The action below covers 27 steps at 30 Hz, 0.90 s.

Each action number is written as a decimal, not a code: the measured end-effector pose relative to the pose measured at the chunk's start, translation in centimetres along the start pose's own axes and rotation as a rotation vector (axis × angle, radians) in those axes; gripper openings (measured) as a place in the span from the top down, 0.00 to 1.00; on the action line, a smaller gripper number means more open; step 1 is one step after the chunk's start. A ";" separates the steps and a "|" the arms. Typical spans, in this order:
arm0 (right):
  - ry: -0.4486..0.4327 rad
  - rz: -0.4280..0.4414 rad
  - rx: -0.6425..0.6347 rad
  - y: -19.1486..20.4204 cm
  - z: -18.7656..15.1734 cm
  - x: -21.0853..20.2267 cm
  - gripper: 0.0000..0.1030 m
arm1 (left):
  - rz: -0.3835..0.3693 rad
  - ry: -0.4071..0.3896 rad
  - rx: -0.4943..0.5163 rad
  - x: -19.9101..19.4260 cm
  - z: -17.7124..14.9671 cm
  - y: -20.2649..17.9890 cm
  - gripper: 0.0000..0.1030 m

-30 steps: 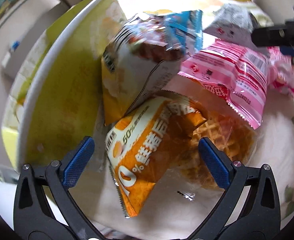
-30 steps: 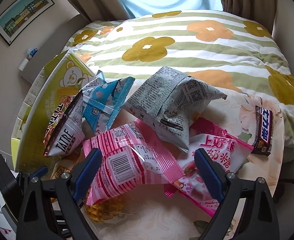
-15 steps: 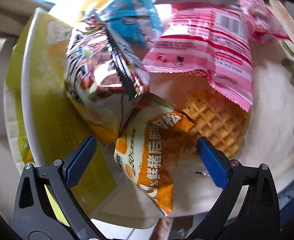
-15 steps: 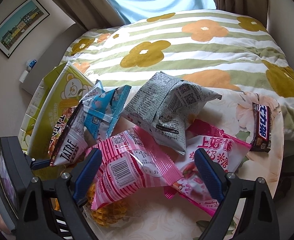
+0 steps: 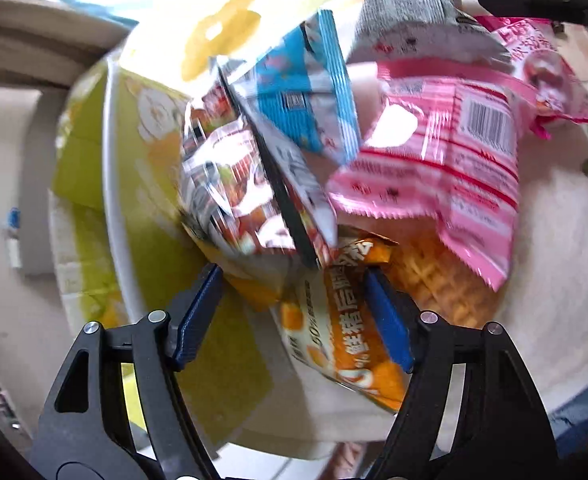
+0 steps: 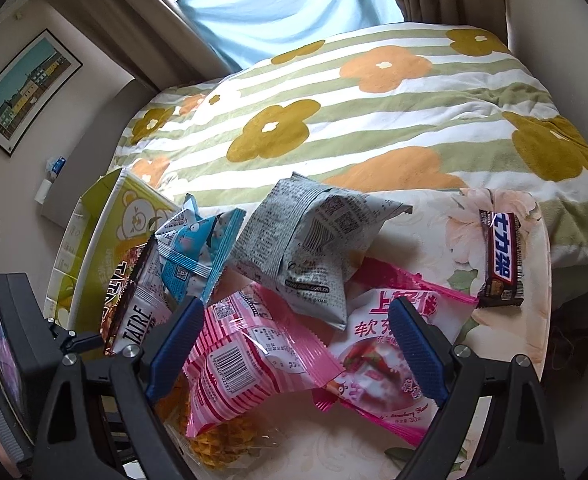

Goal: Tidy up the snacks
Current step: 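Grasp the orange-white cake packet with the left gripper while the right grasps the grey printed bag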

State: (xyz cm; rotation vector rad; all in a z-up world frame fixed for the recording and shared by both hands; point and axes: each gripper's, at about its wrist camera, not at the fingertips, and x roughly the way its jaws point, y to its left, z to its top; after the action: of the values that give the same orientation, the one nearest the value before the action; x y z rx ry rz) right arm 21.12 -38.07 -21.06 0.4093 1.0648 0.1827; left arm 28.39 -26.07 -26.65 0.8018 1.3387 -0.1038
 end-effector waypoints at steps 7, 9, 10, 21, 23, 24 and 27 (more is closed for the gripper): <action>0.001 -0.013 0.010 -0.7 0.2 0.0 0.11 | 0.075 -0.019 0.002 -0.7 1.9 -0.1 0.32; 0.002 -0.015 0.008 -0.8 0.3 -0.1 0.11 | 0.071 -0.006 -0.013 -0.8 2.0 0.9 0.32; 0.004 -0.015 0.009 -0.8 0.3 0.0 0.11 | 0.076 -0.013 -0.008 -1.2 2.3 1.1 0.32; 0.019 -0.022 -0.014 -0.8 0.2 0.4 0.11 | -0.056 0.044 -0.142 2.1 -1.2 1.8 0.31; 0.027 -0.028 -0.017 -0.8 0.0 0.7 0.11 | -0.118 0.057 -0.198 3.2 -2.0 2.0 0.31; 0.032 -0.031 -0.020 -0.8 -0.1 0.9 0.11 | -0.148 0.060 -0.226 3.6 -2.1 2.3 0.31; 0.042 -0.035 -0.040 -0.4 -0.2 1.3 0.11 | -0.237 0.084 -0.285 5.1 -2.1 3.2 0.31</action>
State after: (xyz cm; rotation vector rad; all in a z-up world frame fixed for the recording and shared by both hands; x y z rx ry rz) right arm 21.52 -37.92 -22.33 0.3517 1.1068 0.1823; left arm 29.65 -20.65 -29.80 0.4100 1.4852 -0.0640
